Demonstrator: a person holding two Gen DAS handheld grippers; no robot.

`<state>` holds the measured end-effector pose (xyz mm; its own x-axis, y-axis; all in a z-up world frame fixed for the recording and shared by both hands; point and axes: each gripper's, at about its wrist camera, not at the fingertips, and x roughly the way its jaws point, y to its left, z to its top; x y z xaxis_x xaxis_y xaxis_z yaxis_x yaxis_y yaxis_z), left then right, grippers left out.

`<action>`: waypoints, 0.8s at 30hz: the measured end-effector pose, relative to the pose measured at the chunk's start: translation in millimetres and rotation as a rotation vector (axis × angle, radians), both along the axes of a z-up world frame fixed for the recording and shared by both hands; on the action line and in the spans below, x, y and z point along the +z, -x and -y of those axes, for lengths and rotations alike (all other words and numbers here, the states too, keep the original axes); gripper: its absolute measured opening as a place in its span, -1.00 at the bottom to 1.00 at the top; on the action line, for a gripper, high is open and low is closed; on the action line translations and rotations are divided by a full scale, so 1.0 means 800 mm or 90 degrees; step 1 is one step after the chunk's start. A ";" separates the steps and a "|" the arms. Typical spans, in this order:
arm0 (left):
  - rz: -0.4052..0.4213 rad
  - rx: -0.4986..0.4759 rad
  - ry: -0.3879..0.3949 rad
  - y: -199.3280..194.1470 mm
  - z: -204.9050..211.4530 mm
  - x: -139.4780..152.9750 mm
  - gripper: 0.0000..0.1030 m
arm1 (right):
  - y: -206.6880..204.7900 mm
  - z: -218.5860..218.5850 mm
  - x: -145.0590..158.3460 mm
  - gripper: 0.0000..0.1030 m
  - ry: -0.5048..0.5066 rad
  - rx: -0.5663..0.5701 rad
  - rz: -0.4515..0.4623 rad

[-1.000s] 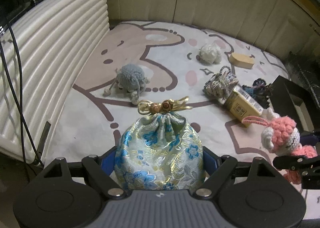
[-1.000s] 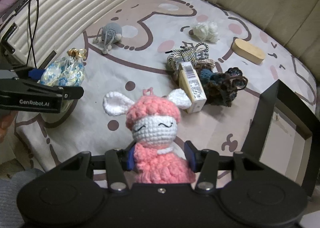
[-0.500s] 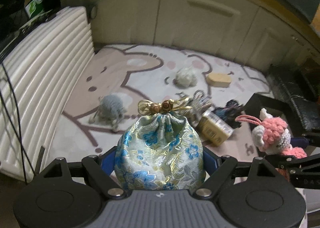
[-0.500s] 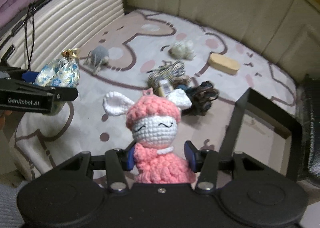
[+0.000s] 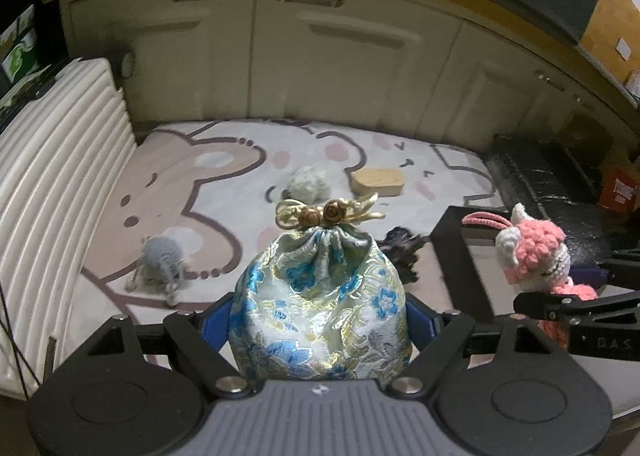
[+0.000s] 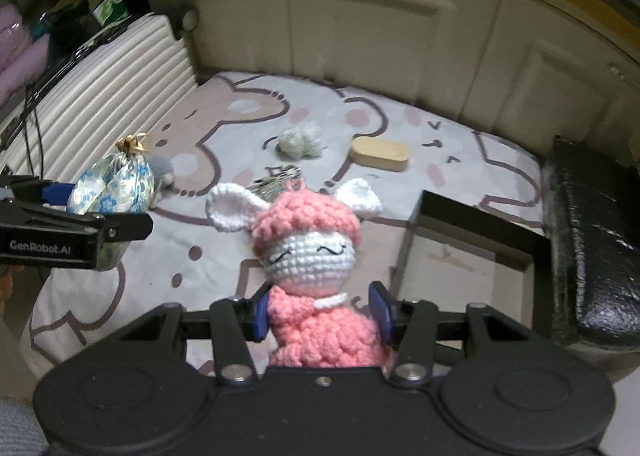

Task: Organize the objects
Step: 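Lift and carry the pouch and bunny with both tools over the black box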

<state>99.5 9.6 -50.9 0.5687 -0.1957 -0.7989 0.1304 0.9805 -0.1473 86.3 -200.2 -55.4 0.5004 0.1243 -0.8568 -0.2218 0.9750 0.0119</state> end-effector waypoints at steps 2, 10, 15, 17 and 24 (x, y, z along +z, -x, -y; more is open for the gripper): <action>0.001 -0.007 0.001 -0.005 0.009 0.006 0.64 | 0.000 0.009 0.005 -0.02 -0.001 -0.009 0.005; 0.009 -0.043 0.003 -0.024 0.058 0.031 0.64 | -0.008 0.045 0.019 -0.02 0.000 -0.041 0.020; 0.009 -0.063 -0.003 -0.039 0.089 0.044 0.64 | -0.018 0.074 0.020 -0.02 0.005 -0.071 0.016; 0.009 -0.069 -0.005 -0.046 0.101 0.049 0.64 | -0.023 0.087 0.019 -0.02 0.003 -0.085 0.011; 0.007 -0.104 0.004 -0.069 0.156 0.061 0.64 | -0.042 0.129 0.008 -0.02 0.000 -0.125 -0.008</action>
<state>154.9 -114.9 -2.4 0.5382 -0.2913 -0.7909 0.2897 0.9451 -0.1510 119.8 -303.4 -49.1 0.5040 0.0254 -0.8633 -0.0269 0.9995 0.0137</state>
